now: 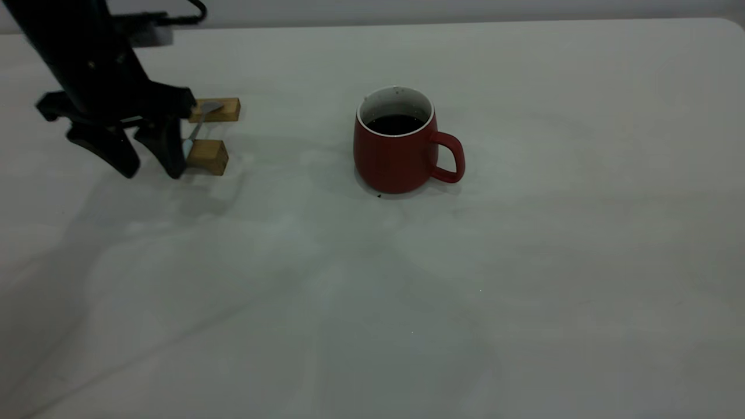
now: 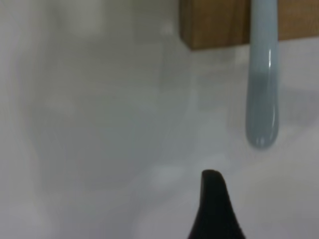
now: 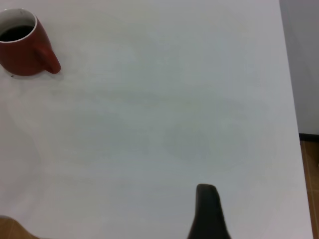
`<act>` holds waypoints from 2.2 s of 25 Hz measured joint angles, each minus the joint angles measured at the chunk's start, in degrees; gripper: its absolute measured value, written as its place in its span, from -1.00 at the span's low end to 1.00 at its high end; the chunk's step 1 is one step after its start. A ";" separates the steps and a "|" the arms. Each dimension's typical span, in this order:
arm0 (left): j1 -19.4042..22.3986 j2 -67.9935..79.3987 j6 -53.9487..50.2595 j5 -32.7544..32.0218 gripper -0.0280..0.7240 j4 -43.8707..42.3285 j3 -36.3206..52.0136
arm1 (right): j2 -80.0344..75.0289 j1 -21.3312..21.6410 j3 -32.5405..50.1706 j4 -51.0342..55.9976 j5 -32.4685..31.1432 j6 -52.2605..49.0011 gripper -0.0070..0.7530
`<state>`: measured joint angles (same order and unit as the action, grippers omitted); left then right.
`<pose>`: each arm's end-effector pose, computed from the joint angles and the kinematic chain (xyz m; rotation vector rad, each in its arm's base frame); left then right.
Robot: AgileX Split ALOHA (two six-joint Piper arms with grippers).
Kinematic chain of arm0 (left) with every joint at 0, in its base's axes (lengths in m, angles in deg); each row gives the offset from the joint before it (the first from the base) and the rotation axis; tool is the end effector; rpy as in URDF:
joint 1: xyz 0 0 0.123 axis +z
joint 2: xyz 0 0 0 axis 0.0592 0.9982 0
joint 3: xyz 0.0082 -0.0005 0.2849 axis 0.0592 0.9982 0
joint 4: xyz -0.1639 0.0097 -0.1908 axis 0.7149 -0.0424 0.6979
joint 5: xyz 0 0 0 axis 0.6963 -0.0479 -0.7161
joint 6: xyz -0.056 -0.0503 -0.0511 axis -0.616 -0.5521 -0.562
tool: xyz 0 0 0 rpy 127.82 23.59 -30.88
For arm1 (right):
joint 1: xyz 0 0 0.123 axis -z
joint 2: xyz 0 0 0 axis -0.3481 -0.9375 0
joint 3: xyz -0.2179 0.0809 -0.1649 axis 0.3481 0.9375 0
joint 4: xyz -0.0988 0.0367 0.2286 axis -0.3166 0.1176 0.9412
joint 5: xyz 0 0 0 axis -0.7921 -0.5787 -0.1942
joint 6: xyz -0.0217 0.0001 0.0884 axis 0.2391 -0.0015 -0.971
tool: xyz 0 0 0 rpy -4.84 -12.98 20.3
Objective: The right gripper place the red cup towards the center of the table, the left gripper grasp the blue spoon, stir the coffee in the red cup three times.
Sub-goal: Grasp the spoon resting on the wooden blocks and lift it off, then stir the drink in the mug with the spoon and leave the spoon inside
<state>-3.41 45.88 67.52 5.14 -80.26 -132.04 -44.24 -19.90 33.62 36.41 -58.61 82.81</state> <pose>0.4014 -0.0556 0.0495 0.2001 2.9635 -0.1381 -0.0056 0.0020 0.2660 -0.1531 2.1751 -0.0599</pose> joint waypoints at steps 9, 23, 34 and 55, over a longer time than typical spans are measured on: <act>-0.56 3.90 0.38 6.86 0.56 -0.72 -0.53 | 0.00 0.00 0.00 0.00 0.00 0.00 0.57; -1.22 -0.98 -4.32 -4.03 -0.53 -1.00 -6.94 | 0.00 0.00 0.00 0.00 0.00 0.00 0.57; -1.22 -7.76 -44.02 -31.20 -0.53 28.37 -18.35 | 0.00 0.00 0.00 0.00 0.00 0.00 0.57; -5.25 5.27 -69.76 -34.22 -0.53 75.88 -18.37 | 0.00 0.00 0.00 0.00 0.00 0.00 0.57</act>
<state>-8.67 51.14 -2.24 -29.08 -4.37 -150.41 -44.24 -19.90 33.62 36.41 -58.61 82.81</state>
